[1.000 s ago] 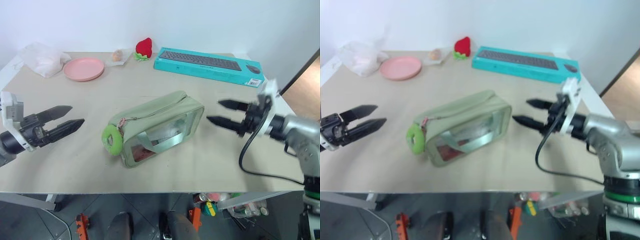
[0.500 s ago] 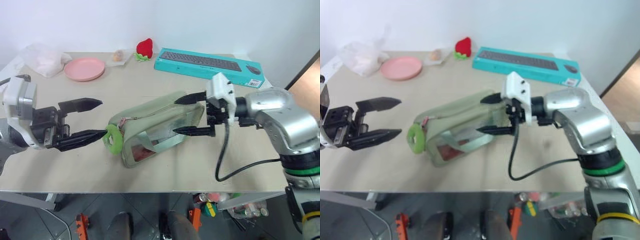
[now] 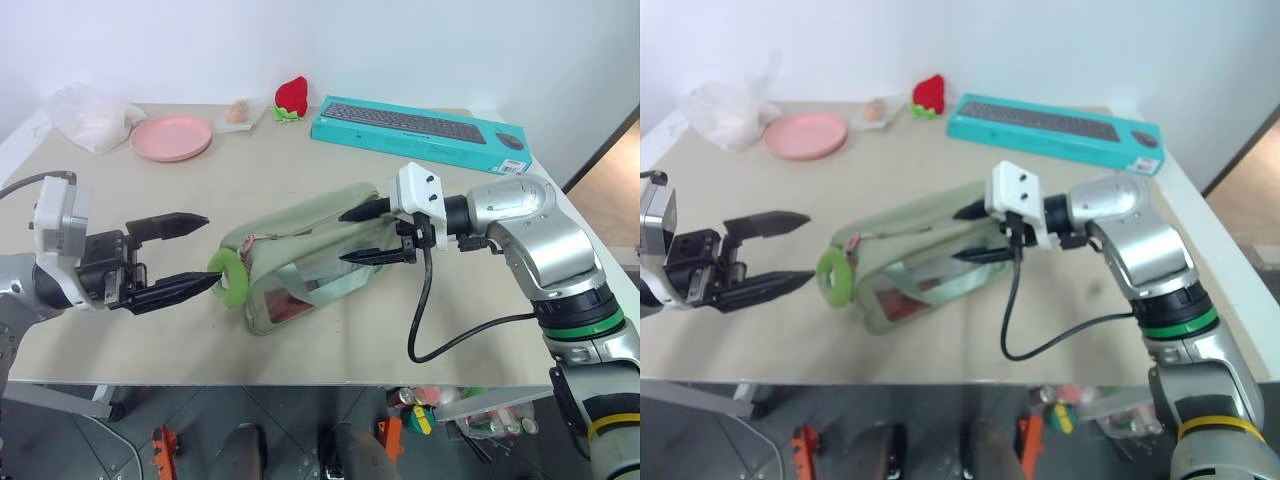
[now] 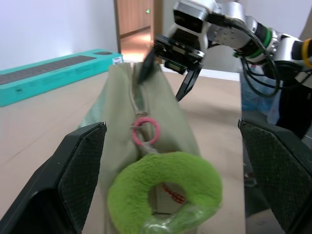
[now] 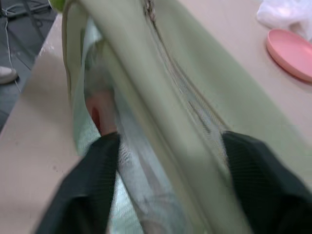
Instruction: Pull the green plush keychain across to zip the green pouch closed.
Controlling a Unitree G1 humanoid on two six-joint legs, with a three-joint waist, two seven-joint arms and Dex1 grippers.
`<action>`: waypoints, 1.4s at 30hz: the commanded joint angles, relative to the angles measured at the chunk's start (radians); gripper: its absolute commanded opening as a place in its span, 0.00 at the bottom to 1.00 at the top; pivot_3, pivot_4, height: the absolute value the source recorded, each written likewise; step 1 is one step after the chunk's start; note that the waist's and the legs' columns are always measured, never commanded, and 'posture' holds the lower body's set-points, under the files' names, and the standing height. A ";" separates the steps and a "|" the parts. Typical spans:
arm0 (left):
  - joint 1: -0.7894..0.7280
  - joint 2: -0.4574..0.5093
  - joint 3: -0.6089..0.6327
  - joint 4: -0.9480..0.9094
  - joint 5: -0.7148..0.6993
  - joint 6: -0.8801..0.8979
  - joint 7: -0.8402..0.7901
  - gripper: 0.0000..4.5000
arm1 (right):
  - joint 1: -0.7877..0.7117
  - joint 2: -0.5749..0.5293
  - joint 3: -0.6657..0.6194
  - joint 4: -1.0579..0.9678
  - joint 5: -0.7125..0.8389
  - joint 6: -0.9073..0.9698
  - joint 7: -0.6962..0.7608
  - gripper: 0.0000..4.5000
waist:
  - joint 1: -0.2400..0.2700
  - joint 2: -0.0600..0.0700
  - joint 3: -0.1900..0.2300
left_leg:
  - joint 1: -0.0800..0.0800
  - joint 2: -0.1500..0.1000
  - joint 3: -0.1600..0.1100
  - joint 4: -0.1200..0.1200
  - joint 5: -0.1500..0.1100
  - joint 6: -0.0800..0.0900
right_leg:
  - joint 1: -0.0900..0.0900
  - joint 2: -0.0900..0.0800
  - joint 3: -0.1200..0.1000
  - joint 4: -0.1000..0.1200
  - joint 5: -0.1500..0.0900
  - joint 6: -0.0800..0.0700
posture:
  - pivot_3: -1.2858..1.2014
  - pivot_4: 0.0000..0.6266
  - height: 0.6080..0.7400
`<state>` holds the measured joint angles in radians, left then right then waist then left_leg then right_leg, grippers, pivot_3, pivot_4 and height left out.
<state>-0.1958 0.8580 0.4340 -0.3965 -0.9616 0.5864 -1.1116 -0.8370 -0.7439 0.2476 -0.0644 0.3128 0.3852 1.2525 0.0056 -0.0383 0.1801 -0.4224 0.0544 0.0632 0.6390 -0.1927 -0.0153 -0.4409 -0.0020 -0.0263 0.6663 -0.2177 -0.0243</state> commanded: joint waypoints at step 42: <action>0.013 -0.007 0.047 -0.052 0.039 -0.032 0.154 1.00 | -0.249 0.121 0.052 -0.304 -0.131 0.614 -0.359 0.01 | -0.002 0.000 0.000 | 0.000 0.010 0.001 -0.003 0.001 -0.007 | -0.003 0.011 0.000 0.000 0.002 -0.010 | 0.52 0.24 1.00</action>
<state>-0.1693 0.8449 0.4713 -0.4214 -0.9159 0.5653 -0.9634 -1.0694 -0.6324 0.3107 -0.2989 0.1742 0.9810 0.9190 0.0039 -0.0385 0.1800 -0.4223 0.0646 0.0639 0.6362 -0.1916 -0.0229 -0.4442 0.0090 -0.0265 0.6663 -0.2161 -0.0344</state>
